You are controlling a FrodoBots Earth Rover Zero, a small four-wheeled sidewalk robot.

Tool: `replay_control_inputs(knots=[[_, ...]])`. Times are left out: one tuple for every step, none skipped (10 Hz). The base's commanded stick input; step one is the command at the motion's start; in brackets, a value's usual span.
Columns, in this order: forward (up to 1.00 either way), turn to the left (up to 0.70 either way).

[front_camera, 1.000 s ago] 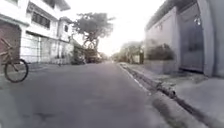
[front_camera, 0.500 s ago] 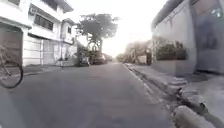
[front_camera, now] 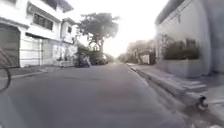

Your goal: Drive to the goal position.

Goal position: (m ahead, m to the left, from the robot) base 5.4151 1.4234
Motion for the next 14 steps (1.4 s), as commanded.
replay_control_inputs(knots=[[1.00,0.02],[1.00,0.02],[1.00,0.02],[1.00,0.02],[1.00,0.02],[1.00,0.02],[1.00,0.02],[1.00,0.02],[1.00,0.02],[1.00,0.02],[1.00,0.02],[1.00,0.02],[1.00,0.02],[1.00,0.02]])
